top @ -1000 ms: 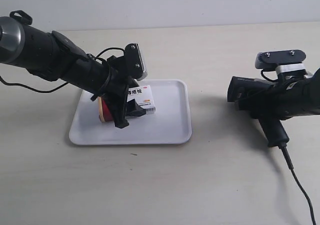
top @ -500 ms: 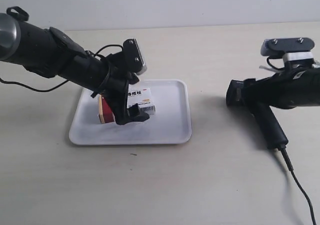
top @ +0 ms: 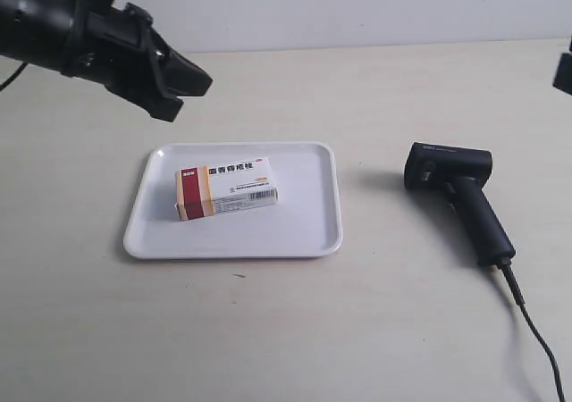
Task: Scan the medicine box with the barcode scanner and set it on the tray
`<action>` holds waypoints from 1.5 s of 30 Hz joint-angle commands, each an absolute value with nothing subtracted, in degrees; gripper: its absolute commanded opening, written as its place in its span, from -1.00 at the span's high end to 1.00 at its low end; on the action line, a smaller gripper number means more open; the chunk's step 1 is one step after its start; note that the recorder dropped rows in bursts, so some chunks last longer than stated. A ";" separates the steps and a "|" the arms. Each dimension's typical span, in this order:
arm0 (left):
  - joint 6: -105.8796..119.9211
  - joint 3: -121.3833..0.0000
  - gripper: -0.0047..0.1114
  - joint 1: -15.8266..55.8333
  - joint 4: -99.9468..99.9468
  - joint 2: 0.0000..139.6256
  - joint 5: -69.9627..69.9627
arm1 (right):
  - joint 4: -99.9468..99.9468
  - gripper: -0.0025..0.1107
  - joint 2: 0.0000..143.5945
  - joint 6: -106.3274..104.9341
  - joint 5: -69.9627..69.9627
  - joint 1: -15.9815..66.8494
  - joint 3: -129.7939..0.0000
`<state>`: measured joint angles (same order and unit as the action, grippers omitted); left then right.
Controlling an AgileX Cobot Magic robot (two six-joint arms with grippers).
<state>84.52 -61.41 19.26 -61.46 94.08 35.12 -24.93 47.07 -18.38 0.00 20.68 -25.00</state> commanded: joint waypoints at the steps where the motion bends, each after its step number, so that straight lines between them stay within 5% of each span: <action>1: 93.70 -54.62 0.85 17.62 -76.29 89.74 35.60 | -27.18 0.95 39.06 -17.56 -0.55 20.32 -20.05; 10: 109.72 -39.59 0.85 17.62 -94.99 77.58 35.34 | -27.31 0.95 33.46 -15.04 -0.36 20.32 -19.86; 30: 109.45 -22.06 0.85 17.62 -90.39 48.33 36.06 | -27.39 0.95 33.34 -14.92 0.00 20.32 -19.86; 38: 105.74 -19.06 0.85 17.62 -88.44 42.79 26.91 | -27.39 0.95 33.34 -15.03 -0.36 20.32 -19.86; 45: 105.74 -9.93 0.85 17.15 -92.07 23.51 12.94 | -27.39 0.95 33.34 -14.93 -0.36 20.32 -19.86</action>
<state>106.40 -12.58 17.67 -89.74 30.02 18.71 -27.47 33.57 -14.94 0.00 20.68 -20.07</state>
